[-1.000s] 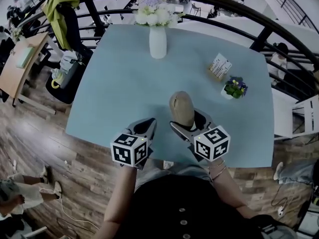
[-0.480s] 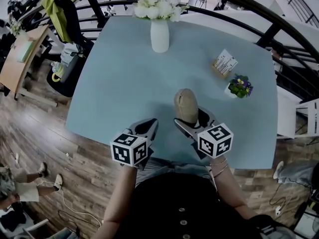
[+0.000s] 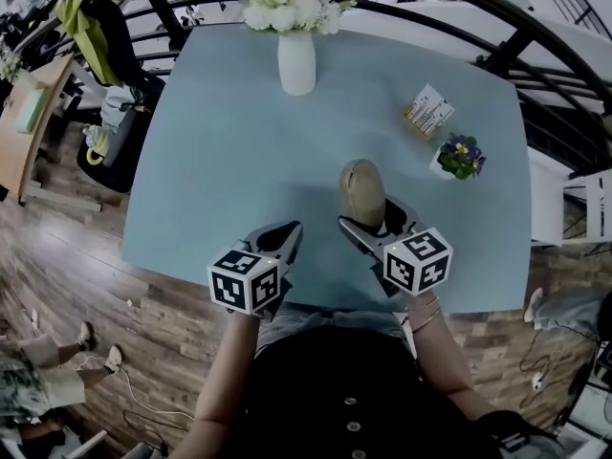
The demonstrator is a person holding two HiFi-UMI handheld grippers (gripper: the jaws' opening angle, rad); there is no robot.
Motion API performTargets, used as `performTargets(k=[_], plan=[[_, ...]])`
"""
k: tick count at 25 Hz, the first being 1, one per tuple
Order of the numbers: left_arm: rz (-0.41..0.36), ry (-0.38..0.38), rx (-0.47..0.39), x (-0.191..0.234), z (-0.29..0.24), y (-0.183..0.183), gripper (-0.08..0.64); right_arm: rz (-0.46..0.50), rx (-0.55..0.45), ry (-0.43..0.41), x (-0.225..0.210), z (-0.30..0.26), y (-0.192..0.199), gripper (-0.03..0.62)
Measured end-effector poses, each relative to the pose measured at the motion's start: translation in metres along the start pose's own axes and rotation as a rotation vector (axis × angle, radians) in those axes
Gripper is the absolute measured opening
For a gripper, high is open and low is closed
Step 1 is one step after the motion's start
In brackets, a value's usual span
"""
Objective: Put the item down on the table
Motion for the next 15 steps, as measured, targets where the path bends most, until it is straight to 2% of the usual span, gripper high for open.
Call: performTargets(k=[4, 9, 12, 15], plan=[[-0.022, 0.070, -0.007, 0.003, -0.006, -0.007, 0.018, -0.002, -0.010, 0.043, -0.008, 0.000, -0.008, 0.383], [0.001, 0.161, -0.062, 0.001, -0.012, -0.013, 0.018, 0.001, 0.010, 0.094, -0.018, 0.000, -0.009, 0.383], [0.026, 0.173, -0.067, 0.005, -0.015, -0.010, 0.018, 0.018, 0.035, 0.118, -0.023, -0.001, -0.006, 0.383], [0.044, 0.149, -0.028, 0.014, -0.020, -0.001, 0.018, 0.054, 0.087, 0.142, -0.029, -0.005, 0.001, 0.383]])
Point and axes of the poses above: the fingertips, and each gripper's own axes: z backward along the fingers, x to its left, y out of its underside, the point moved 2 cm from there along z, backward along the fingers, and after that the axes turned 3 degrees about -z, right-handed, at the moved point
